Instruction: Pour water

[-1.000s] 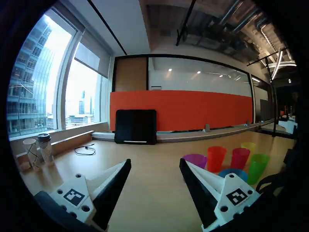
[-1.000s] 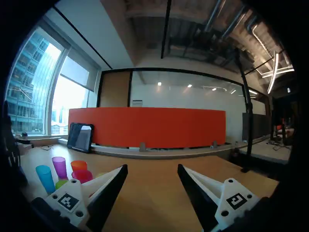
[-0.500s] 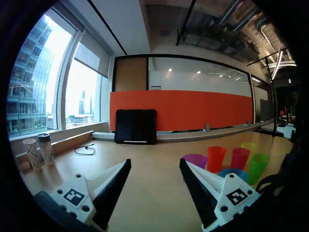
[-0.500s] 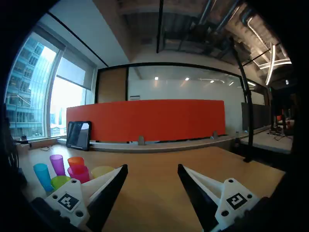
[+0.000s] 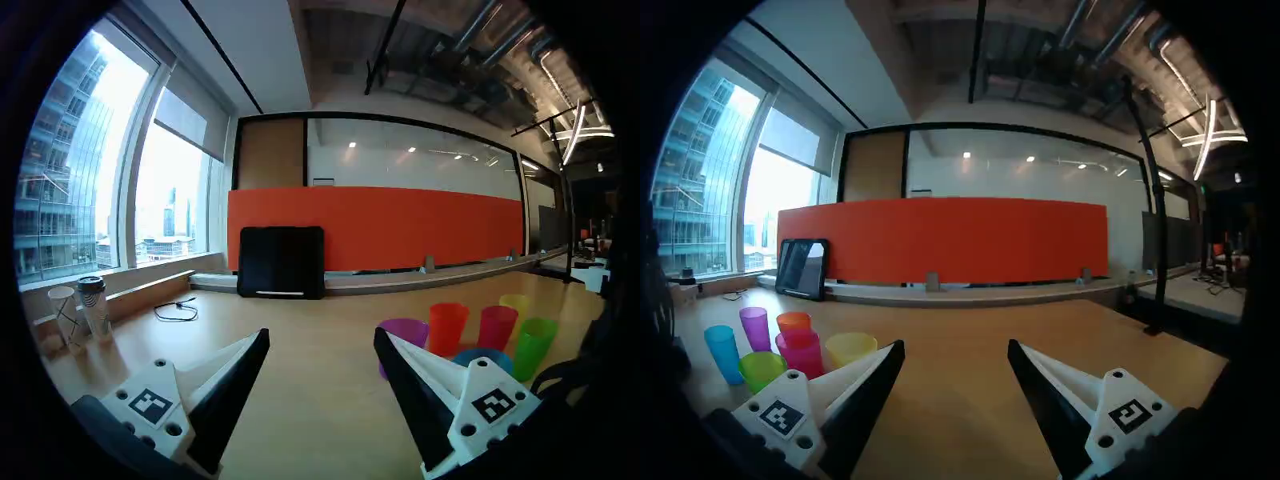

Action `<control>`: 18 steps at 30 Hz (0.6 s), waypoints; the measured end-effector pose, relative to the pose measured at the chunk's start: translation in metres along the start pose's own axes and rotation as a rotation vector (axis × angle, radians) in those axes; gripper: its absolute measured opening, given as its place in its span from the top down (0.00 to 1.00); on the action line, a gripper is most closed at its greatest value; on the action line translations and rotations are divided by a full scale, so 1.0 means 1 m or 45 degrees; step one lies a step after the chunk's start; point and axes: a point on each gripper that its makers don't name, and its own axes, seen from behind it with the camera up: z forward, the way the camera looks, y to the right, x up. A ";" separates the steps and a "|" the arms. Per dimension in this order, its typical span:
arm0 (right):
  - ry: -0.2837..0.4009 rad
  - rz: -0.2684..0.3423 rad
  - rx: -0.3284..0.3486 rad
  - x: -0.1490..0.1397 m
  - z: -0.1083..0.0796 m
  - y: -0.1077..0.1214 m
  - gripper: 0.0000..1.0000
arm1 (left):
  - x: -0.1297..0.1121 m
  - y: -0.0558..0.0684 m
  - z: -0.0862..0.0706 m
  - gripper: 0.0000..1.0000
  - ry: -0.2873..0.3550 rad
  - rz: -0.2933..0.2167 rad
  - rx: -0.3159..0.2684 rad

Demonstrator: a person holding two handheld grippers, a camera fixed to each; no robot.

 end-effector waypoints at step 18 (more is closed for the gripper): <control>0.001 0.000 0.000 0.002 0.000 0.000 0.00 | 0.000 0.000 0.000 0.03 0.000 0.000 0.000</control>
